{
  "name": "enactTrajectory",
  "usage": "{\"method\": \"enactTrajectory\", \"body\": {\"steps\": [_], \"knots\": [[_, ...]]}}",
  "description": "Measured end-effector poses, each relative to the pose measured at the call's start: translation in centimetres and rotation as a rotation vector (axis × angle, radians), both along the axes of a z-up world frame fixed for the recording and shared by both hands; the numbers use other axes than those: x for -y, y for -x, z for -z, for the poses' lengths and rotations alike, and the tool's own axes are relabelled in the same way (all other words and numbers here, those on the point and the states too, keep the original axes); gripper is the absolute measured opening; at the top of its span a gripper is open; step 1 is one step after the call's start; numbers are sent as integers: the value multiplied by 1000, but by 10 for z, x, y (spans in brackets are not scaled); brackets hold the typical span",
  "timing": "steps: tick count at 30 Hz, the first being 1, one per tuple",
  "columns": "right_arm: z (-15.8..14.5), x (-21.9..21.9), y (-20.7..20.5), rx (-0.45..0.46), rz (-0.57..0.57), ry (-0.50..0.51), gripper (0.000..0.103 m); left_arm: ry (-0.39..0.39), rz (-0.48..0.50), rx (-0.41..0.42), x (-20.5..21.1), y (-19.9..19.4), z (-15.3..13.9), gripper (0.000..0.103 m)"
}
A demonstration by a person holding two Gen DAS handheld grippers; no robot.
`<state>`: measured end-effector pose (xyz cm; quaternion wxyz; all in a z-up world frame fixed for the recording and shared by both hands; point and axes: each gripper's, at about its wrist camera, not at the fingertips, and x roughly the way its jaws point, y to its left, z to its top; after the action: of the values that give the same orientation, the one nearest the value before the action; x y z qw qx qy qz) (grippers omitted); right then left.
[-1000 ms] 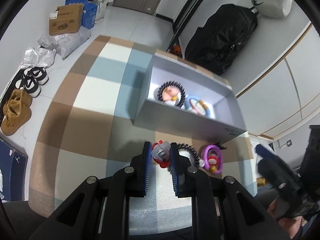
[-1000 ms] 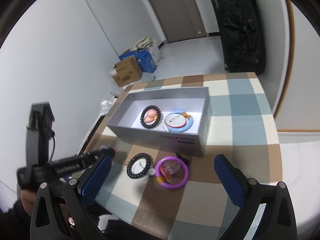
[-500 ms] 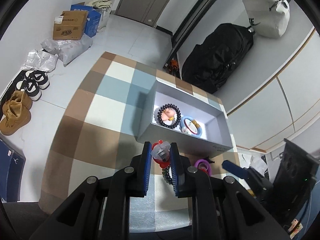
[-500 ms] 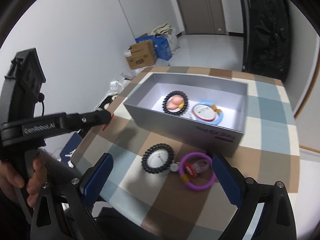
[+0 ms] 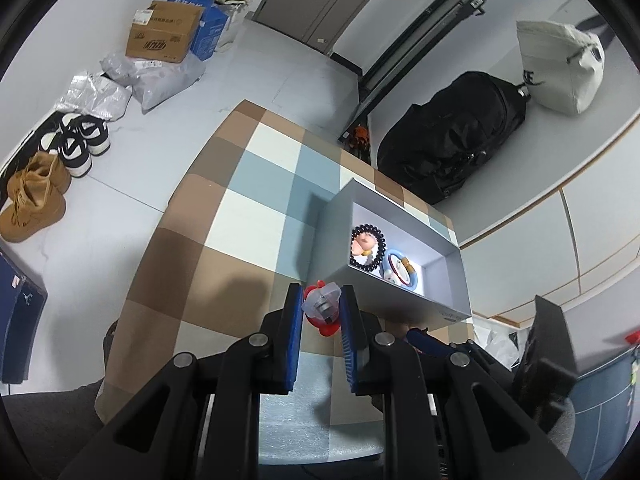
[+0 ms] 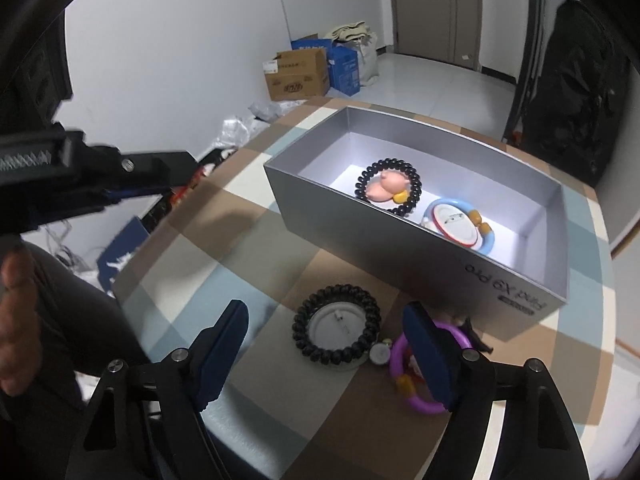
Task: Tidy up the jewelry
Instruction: 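Grasp the black bead bracelet with the right gripper while the left gripper holds the toy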
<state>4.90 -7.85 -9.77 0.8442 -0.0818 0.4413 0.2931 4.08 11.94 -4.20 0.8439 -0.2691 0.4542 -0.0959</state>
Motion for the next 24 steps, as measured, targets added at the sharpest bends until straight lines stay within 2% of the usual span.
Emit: {"method": "enactTrajectory", "body": {"steps": [6, 10, 16, 24], "knots": [[11, -13, -4, 11, -14, 84, 67, 54, -13, -12, -9, -2, 1, 13], [15, -22, -1, 47, -37, 152, 52, 60, -8, -11, -10, -3, 1, 13], [16, -24, -1, 56, -37, 155, 47, 68, -5, -9, -11, -3, 0, 13], [7, -22, 3, 61, -29, 111, 46, 65, -7, -16, -10, -4, 1, 13]]}}
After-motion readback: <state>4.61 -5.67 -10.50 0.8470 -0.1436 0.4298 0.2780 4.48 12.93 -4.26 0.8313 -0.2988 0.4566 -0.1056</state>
